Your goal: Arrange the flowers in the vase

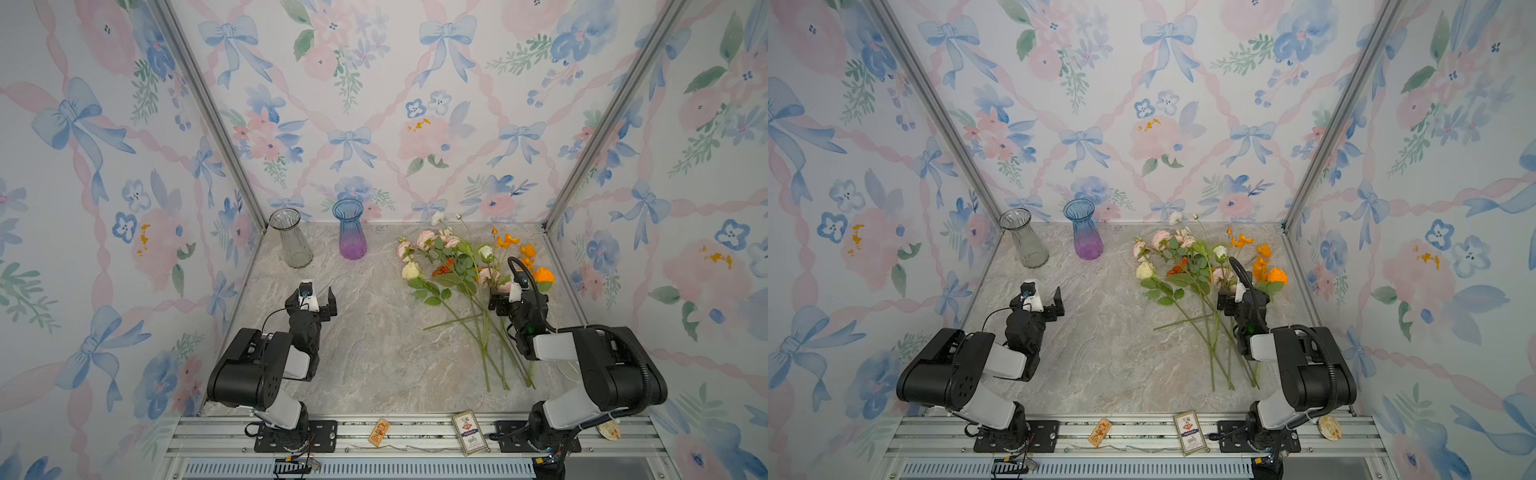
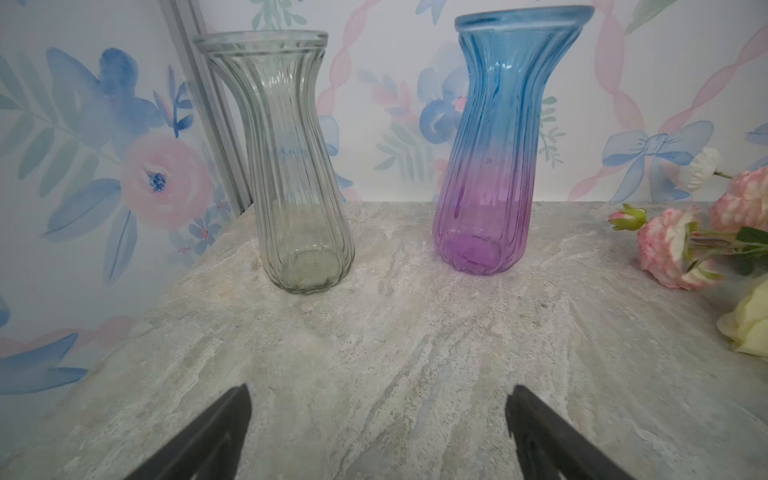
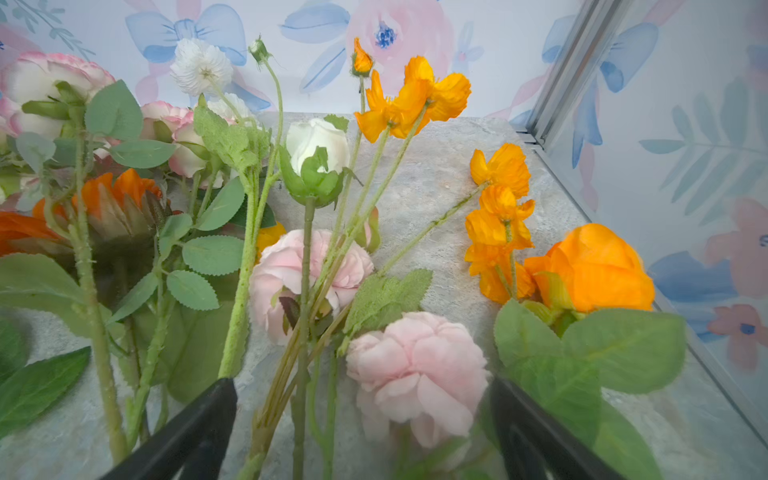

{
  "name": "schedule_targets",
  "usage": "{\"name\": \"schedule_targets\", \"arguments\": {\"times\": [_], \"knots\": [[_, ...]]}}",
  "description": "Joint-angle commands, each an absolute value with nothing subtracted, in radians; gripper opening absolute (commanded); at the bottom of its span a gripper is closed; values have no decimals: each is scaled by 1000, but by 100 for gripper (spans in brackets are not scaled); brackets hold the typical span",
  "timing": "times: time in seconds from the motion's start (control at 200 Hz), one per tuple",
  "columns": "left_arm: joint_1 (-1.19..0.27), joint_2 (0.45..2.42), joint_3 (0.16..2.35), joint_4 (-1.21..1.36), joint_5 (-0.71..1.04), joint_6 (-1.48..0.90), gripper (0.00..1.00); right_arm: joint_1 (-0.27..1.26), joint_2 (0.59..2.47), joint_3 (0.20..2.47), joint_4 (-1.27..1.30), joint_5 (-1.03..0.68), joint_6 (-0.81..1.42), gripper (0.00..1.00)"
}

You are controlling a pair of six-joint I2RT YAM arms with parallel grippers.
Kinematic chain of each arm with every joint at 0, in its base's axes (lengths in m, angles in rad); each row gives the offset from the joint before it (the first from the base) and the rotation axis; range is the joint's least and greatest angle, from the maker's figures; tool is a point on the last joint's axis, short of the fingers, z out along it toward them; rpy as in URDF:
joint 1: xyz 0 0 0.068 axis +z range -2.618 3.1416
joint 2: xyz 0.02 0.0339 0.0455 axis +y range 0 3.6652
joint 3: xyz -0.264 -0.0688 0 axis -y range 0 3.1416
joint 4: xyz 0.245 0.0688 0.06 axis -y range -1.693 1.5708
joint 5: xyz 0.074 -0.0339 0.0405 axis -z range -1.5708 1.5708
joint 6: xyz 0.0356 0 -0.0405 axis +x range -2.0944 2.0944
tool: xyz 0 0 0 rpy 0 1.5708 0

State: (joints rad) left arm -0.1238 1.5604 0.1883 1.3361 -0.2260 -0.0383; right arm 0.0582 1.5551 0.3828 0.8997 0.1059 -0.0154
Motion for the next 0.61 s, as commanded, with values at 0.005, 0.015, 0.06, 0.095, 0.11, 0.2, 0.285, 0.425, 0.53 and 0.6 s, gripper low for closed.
{"name": "schedule_targets", "arguments": {"times": [0.005,0.015,0.06,0.095,0.11,0.2,0.285,0.425,0.53,0.6], "knots": [[-120,1550,191,1339,-218,-48,98,58,1548,394,900,111,-6,97],[-120,1549,191,1339,-217,-48,98,58,1548,394,900,111,-7,97],[-119,1550,191,1340,-218,-49,98,56,1548,394,901,108,-6,97],[-120,1550,192,1339,-217,-48,98,51,1548,394,900,101,-3,97],[-119,1550,192,1339,-216,-48,98,51,1547,393,900,97,-2,97],[-118,1550,191,1340,-217,-48,98,46,1548,394,901,89,0,97],[-114,1550,192,1341,-209,-51,98,46,1548,394,900,89,0,97],[-104,1548,191,1340,-190,-55,98,46,1548,395,900,90,0,97],[-104,1550,191,1339,-189,-56,98,51,1548,394,902,102,-4,97],[-104,1550,191,1340,-189,-55,98,52,1548,394,902,101,-4,97]]}}
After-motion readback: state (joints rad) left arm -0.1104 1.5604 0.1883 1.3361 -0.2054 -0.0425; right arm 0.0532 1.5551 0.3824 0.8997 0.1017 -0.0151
